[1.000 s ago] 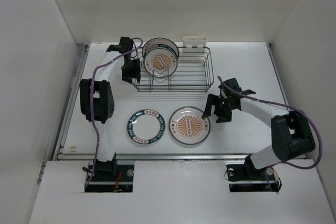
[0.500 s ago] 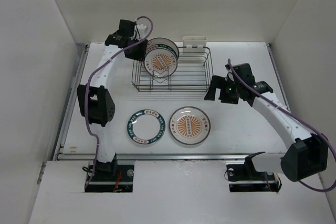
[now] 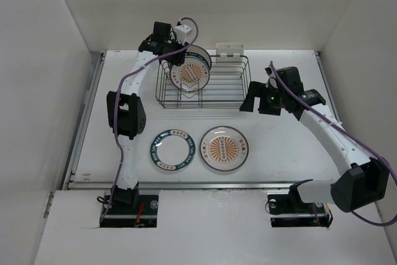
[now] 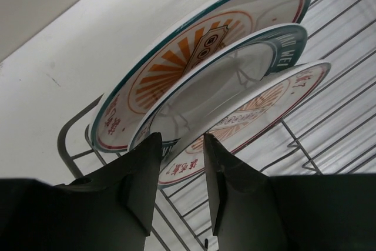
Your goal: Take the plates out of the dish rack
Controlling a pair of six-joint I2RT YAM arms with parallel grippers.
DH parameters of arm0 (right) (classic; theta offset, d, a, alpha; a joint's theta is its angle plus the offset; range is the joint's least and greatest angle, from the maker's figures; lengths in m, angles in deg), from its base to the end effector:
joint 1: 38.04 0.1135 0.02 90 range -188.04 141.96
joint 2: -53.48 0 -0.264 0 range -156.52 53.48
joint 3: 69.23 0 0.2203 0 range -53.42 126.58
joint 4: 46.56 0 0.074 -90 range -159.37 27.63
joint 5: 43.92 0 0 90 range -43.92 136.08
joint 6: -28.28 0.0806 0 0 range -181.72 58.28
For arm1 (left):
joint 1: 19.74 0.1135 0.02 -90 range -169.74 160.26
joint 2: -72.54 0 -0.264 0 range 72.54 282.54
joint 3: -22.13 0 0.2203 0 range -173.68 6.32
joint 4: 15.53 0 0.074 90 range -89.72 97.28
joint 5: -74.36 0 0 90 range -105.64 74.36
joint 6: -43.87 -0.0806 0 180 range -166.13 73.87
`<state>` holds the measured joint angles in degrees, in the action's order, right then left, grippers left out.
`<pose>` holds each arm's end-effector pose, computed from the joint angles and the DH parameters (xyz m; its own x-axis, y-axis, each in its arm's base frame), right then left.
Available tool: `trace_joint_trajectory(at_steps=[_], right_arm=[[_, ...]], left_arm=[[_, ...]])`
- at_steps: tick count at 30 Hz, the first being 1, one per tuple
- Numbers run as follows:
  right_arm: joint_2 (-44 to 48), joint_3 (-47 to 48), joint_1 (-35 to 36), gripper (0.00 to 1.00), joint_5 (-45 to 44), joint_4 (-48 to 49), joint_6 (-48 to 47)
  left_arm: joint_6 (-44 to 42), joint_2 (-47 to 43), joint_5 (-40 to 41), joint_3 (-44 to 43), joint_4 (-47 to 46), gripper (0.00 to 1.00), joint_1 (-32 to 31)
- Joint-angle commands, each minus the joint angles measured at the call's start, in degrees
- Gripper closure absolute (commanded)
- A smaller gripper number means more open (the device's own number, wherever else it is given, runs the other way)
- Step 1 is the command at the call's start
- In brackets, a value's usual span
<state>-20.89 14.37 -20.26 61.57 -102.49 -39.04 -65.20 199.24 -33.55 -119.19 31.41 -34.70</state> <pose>0.2509 0.1030 0.2927 -0.8201 0.1272 -0.5578 -0.1652 0.8808 0.4438 0.4943 -0.1577 0.3002 -0.3259 0.4089 -0.8524 0.6382 0.7603 0.1207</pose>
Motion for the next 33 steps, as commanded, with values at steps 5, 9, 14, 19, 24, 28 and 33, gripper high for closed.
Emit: trace_joint_trajectory(at_steps=[5,9,14,19,24,28,33], right_arm=[[2.30,2.61,0.76,0.01,-0.37,-1.54,2.37],[2.83,2.08,1.29,0.01,-1.42,-1.54,3.51],[3.35,1.47,2.34,0.01,-1.42,-2.07,4.13],[2.74,2.61,2.87,0.01,-0.90,-1.54,4.13],[1.16,5.33,4.10,0.01,-0.90,-1.54,4.13],[1.16,5.86,4.63,0.01,-0.90,-0.49,3.60],[1.68,5.34,4.63,0.01,-0.90,0.74,3.60]], left_arm=[[-0.97,0.48,-3.36,-1.40,-1.34,0.73,0.28],[-1.58,1.01,-3.36,-0.87,-0.12,0.84,0.28],[-2.11,0.40,-3.36,-1.40,2.17,1.00,0.28],[-2.11,-1.27,-3.36,-3.60,2.79,1.00,0.28],[-2.64,-2.77,-4.14,-6.76,5.68,1.00,0.81],[-2.11,-5.13,-5.91,-8.51,7.71,1.00,1.34],[-1.58,-7.15,-7.14,-9.66,10.09,1.00,1.34]])
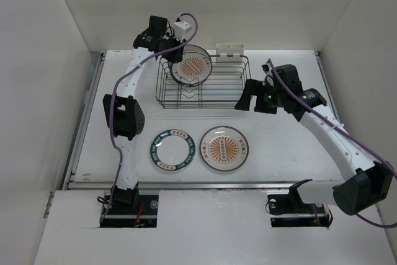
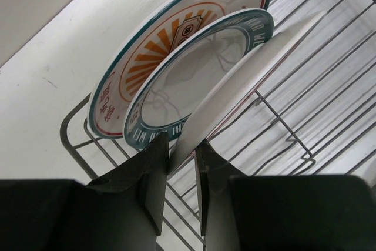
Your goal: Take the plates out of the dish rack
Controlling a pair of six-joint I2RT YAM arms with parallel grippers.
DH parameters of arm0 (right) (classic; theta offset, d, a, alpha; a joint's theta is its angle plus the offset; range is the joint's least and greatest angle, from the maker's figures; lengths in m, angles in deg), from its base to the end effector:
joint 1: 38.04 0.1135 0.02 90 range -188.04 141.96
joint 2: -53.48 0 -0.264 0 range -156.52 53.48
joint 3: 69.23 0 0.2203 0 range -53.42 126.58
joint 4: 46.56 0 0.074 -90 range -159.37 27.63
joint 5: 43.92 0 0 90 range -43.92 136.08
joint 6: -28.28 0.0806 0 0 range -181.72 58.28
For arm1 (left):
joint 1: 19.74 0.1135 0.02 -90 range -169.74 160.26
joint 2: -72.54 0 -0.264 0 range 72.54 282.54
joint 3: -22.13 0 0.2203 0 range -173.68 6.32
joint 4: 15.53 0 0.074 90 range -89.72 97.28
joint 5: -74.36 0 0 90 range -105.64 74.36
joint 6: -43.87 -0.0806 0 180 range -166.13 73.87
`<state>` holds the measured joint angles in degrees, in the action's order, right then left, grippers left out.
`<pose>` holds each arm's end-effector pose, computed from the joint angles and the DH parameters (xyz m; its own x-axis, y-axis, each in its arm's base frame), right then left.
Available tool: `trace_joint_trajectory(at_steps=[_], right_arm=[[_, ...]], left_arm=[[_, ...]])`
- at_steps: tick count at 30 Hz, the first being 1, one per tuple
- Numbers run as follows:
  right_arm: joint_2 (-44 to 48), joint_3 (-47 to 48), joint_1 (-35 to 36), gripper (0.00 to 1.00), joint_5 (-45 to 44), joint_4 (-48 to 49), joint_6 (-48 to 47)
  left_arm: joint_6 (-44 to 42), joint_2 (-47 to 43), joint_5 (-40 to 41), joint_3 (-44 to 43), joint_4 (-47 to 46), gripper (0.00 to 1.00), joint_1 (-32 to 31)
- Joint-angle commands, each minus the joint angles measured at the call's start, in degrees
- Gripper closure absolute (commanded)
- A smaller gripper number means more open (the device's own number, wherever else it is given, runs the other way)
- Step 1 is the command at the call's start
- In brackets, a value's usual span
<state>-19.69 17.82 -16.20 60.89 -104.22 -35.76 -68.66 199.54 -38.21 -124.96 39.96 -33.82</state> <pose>0.2403 0.1185 0.3139 -0.8099 0.1313 -0.5717 -0.1963 0.8578 0.4751 0.4840 -0.1533 0.3140 -0.3166 0.4442 -0.8381 0.7031 0.7030 0.1070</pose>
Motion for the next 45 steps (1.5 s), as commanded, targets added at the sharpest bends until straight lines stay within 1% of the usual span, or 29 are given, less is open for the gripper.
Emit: trace_joint_trajectory(at_steps=[1,7,11,12,14,15,18,20,22,23,24,26,27,28,30,32,34,35,36,37,38,39,40,41,42,43,45], right_arm=[[0.48,1.88,0.57,0.01,-0.22,2.99,0.32],[-0.04,1.35,0.57,0.01,0.92,4.84,-0.20],[-0.05,0.83,0.57,0.01,1.45,6.51,-1.26],[-0.66,0.83,0.57,0.01,1.45,6.51,-1.26],[-1.28,1.44,0.57,0.01,1.98,7.04,-2.48],[-2.06,2.14,0.57,0.01,2.68,7.04,-2.49],[-4.26,3.20,0.57,0.01,3.91,8.10,-3.72],[-6.19,3.99,0.57,0.01,4.70,8.62,-4.86],[-7.51,5.39,0.57,0.01,5.49,8.62,-5.38],[-8.65,5.40,0.57,0.01,6.28,8.62,-5.39],[-8.66,6.09,0.57,0.01,6.29,8.62,-5.91],[-9.36,6.10,0.57,0.01,6.90,8.62,-6.44],[-9.36,6.10,0.57,0.01,6.90,8.10,-6.44],[-9.36,6.10,0.57,0.01,6.90,8.10,-6.44],[-9.36,6.10,0.57,0.01,6.90,7.49,-6.44],[-8.84,5.58,0.57,0.01,6.38,7.48,-6.44],[-8.22,5.57,0.57,0.01,5.85,5.99,-6.44],[-8.22,5.57,0.57,0.01,5.24,5.99,-6.97],[-8.22,5.57,0.57,0.01,4.71,5.20,-6.97],[-8.22,5.57,0.57,0.01,4.70,4.59,-6.97],[-8.22,5.57,0.57,0.01,4.18,4.58,-6.97],[-7.70,5.57,0.57,0.01,4.18,4.06,-6.97],[-7.69,5.57,0.57,0.01,3.65,4.05,-6.97],[-7.69,5.57,0.57,0.01,3.65,4.05,-6.97],[-7.69,6.10,0.57,0.01,3.65,4.05,-6.97],[-7.69,6.10,0.57,0.01,3.13,3.53,-6.97],[-7.69,6.10,0.57,0.01,3.12,3.52,-6.45]], left_arm=[[2.39,-8.25,-2.48,-3.89,1.54,1.00,0.46],[5.21,-11.33,-1.95,-5.74,1.54,1.00,0.99],[6.62,-13.79,-1.95,-6.35,4.43,1.00,0.99],[6.62,-14.32,-1.95,-6.88,6.70,1.00,0.99],[7.14,-16.33,-4.40,-6.88,9.35,1.00,1.61],[7.14,-17.04,-5.29,-6.10,11.97,1.00,2.22],[7.14,-19.59,-6.70,-1.88,15.15,1.00,2.22],[6.53,-20.21,-6.70,1.80,15.16,1.00,2.22],[5.83,-19.34,-4.69,2.79,13.76,1.00,2.22],[4.87,-18.55,-3.81,2.79,12.89,0.92,2.22],[4.07,-17.67,-2.76,2.79,12.36,0.78,2.22],[2.75,-14.86,-1.96,2.79,9.37,0.48,2.22],[2.23,-13.89,-1.95,2.79,8.14,0.24,2.22],[2.22,-11.45,0.13,2.00,7.00,0.19,2.22],[1.61,-8.71,1.99,-1.32,5.49,0.12,2.22],[0.12,-4.94,4.72,-3.18,3.31,0.09,1.61],[-1.03,-2.91,5.43,-4.41,2.68,0.09,1.08],[-1.03,-1.16,6.21,-5.12,1.99,0.12,1.08],[-1.55,-0.53,6.22,-5.12,1.98,0.23,1.08],[-1.56,-0.53,6.22,-5.12,1.98,0.31,1.08],[-1.56,0.17,6.22,-5.12,1.98,0.41,1.08],[-1.56,0.18,6.22,-5.12,1.98,0.55,1.08],[-1.04,0.18,6.22,-5.12,1.98,0.77,1.08],[-0.25,0.18,5.61,-3.90,1.98,0.86,1.08],[-0.24,-0.87,5.60,-3.20,1.11,0.94,1.08],[0.54,-1.66,6.21,-2.49,-0.21,1.00,1.08],[1.17,-3.42,6.22,-0.56,-0.83,1.00,1.08]])
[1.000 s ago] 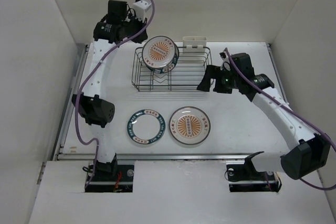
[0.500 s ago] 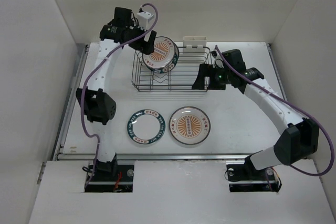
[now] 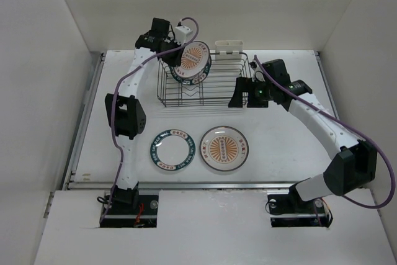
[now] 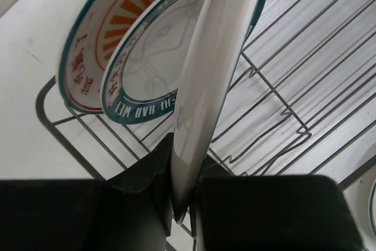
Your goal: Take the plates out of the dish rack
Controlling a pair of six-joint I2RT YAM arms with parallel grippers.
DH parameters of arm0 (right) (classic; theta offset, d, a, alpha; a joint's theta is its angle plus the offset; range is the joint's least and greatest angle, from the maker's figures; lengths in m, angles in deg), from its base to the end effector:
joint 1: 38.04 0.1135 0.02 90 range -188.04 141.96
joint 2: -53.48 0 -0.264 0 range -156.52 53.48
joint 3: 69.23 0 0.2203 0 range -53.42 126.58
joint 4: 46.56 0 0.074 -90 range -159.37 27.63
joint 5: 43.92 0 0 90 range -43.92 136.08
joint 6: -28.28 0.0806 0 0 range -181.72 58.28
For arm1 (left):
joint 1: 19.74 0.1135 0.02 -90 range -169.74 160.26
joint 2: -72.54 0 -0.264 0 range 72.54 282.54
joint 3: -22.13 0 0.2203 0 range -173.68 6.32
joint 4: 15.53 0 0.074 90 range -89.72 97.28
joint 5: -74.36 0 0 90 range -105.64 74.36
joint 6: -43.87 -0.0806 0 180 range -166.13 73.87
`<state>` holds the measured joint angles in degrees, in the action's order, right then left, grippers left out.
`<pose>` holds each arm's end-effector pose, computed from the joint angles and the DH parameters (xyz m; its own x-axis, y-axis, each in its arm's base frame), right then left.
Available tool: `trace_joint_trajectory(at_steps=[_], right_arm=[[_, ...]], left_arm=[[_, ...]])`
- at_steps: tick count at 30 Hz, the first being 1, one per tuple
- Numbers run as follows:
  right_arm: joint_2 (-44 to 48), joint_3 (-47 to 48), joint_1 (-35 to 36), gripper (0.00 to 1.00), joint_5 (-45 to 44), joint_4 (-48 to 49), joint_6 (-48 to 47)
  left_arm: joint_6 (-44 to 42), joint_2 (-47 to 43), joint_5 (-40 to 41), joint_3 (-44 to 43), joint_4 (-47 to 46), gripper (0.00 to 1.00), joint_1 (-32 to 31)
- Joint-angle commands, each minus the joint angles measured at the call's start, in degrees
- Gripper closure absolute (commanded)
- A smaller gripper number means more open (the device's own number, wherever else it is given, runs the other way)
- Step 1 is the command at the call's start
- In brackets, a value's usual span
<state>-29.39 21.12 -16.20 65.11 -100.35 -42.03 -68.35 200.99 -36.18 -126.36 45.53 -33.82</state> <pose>0.2774 0.1395 0.2955 -0.8209 0.0142 -0.5709 -0.3018 0.8379 0.4547 0.4819 -0.1500 0.2976 -0.4061 0.4669 -0.7855 0.6893 0.7208 0.0721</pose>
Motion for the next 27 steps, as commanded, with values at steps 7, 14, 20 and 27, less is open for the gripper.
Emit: trace_joint_trajectory(at_steps=[7,14,20,27], right_arm=[[3.59,2.10,1.09,0.01,-1.62,0.18,0.97],[2.90,4.38,1.09,0.01,-0.48,1.33,1.50],[2.36,6.05,1.09,0.01,1.27,2.64,2.02],[1.67,4.91,1.09,0.01,3.20,3.87,2.03]], left_arm=[[-0.46,-11.28,1.83,2.08,-5.71,1.00,1.61],[-1.59,-15.50,-11.51,-5.03,7.10,1.00,2.74],[-25.15,-18.75,-22.79,-2.69,41.70,1.00,3.89],[-37.72,-28.95,-12.09,27.61,45.98,1.00,2.66]])
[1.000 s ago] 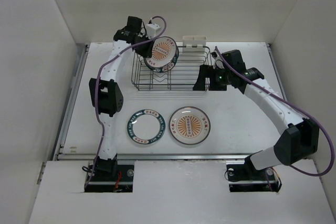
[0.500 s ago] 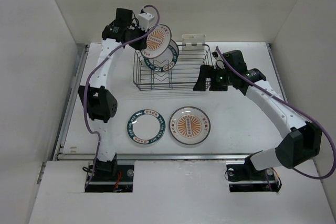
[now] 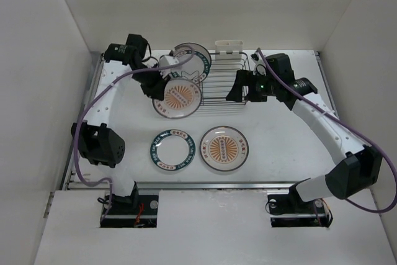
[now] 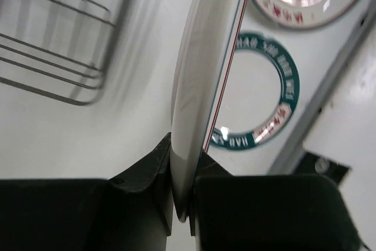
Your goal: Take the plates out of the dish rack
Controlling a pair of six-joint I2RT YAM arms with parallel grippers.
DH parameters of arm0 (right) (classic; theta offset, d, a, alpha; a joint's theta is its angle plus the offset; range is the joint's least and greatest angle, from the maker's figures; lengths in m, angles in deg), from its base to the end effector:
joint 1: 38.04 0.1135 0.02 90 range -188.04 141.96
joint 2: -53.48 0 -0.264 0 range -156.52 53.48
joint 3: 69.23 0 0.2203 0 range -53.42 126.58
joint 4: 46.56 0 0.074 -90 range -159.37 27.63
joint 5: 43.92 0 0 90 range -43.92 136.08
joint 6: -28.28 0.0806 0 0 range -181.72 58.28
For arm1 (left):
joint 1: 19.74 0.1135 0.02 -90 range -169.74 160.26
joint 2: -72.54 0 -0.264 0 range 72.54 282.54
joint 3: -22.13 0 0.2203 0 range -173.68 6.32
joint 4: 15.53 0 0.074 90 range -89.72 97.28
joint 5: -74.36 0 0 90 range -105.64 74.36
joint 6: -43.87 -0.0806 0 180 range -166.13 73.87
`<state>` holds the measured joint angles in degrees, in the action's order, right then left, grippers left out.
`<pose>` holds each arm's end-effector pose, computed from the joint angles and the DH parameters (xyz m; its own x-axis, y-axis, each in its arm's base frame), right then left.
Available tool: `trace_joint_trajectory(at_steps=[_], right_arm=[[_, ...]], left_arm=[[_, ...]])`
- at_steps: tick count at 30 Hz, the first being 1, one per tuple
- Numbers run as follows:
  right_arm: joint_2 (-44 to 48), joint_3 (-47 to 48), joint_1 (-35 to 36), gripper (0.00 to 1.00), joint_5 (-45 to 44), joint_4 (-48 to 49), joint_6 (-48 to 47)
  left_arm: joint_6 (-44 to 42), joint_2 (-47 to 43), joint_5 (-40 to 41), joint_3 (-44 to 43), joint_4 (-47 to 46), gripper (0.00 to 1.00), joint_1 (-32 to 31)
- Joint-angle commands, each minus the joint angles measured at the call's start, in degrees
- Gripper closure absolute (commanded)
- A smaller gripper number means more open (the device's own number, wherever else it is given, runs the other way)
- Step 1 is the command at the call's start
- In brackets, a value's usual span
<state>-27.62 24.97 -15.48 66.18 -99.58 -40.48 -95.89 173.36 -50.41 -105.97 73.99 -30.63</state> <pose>0.2743 0.1439 0.3282 -0.7711 0.0481 -0.6350 -0.3480 0.8033 0.4834 0.3160 -0.1076 0.3497 -0.2438 0.6854 -0.6861 0.9321 0.3611 0.0295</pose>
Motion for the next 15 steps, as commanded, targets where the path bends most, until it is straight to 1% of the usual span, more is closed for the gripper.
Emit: trace_joint_trajectory(at_steps=[1,2,3,5,7,8,10,13,15], right_arm=[[-0.11,0.54,0.37,0.01,2.14,3.11,0.47],[-0.63,0.54,0.37,0.01,2.75,3.11,0.47],[-0.64,0.54,0.37,0.01,3.28,3.63,0.47],[-1.34,0.54,0.90,0.01,3.28,3.64,-0.05],[-1.34,0.54,0.90,0.01,3.28,3.64,-0.05],[-1.34,0.54,0.90,0.01,3.28,3.64,-0.05],[-1.34,-0.07,1.43,0.01,3.28,3.64,-0.58],[-0.73,-1.39,1.43,0.01,3.28,3.64,-0.58],[-0.20,-2.01,1.43,0.01,3.28,3.64,-0.58]], left_arm=[[-11.75,-1.32,3.98,9.44,17.52,1.00,-1.05],[-12.55,-1.85,4.78,11.37,17.52,1.00,-2.10],[-13.25,-1.85,5.31,15.13,17.52,1.00,-2.63],[-13.87,-1.33,6.02,18.23,17.52,1.00,-4.04],[-11.87,0.08,6.98,21.48,15.24,1.00,-5.97],[-10.98,0.69,8.30,22.19,14.45,1.00,-6.50],[-10.98,4.20,8.31,22.81,14.96,1.00,-7.56],[-10.98,6.93,8.31,22.30,16.98,1.00,-7.56],[-10.37,8.43,9.88,22.29,16.99,1.00,-7.56]])
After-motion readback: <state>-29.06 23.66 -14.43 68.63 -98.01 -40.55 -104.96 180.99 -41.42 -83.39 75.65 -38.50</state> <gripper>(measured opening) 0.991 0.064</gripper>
